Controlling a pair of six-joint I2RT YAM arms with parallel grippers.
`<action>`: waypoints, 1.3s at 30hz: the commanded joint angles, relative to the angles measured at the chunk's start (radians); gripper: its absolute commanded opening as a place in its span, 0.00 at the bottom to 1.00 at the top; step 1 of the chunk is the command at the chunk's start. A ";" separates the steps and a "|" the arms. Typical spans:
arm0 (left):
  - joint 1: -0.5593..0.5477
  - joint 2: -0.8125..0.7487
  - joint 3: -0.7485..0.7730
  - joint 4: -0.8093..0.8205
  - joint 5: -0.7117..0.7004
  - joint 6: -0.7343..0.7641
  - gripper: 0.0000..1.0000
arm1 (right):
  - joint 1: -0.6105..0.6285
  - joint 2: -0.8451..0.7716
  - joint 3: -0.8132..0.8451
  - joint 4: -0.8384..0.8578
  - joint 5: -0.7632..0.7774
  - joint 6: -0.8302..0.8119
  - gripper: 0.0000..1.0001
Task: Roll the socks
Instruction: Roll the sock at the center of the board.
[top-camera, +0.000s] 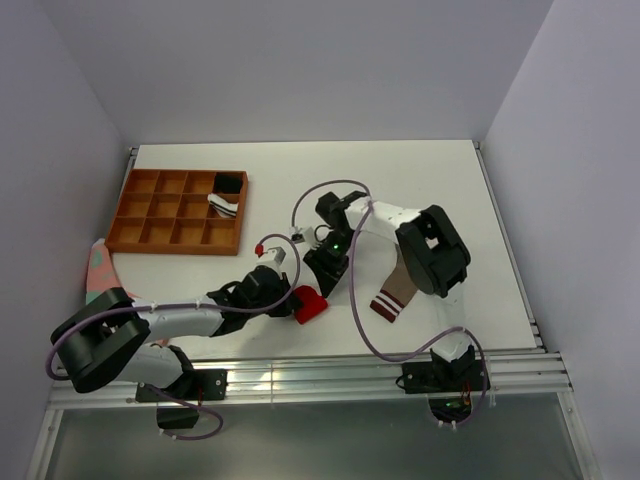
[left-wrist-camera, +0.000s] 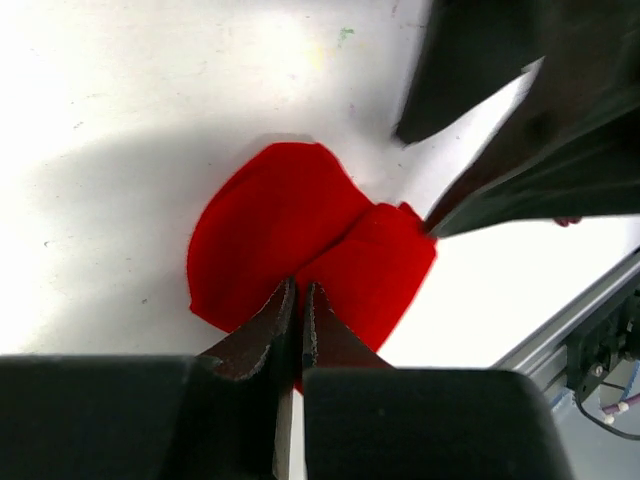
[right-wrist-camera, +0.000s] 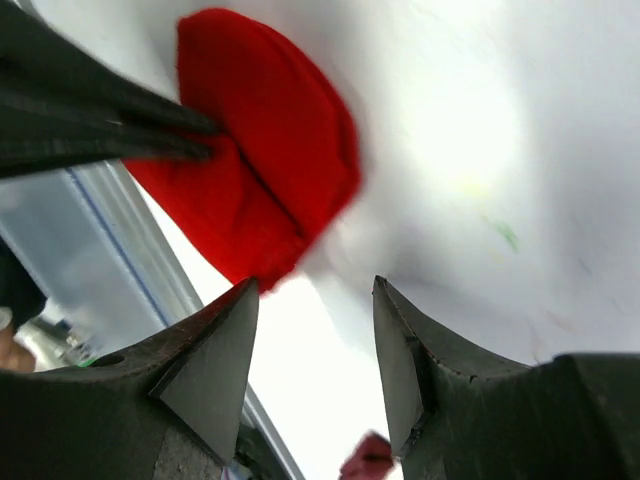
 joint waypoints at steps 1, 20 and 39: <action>0.001 0.036 0.007 -0.041 -0.022 -0.017 0.00 | -0.051 -0.118 -0.056 0.066 0.033 -0.010 0.57; 0.003 0.114 0.009 -0.030 0.029 -0.025 0.00 | -0.087 -0.596 -0.511 0.454 0.084 -0.199 0.53; 0.004 0.188 0.066 -0.065 0.080 0.003 0.00 | 0.312 -0.847 -0.826 0.787 0.372 -0.338 0.57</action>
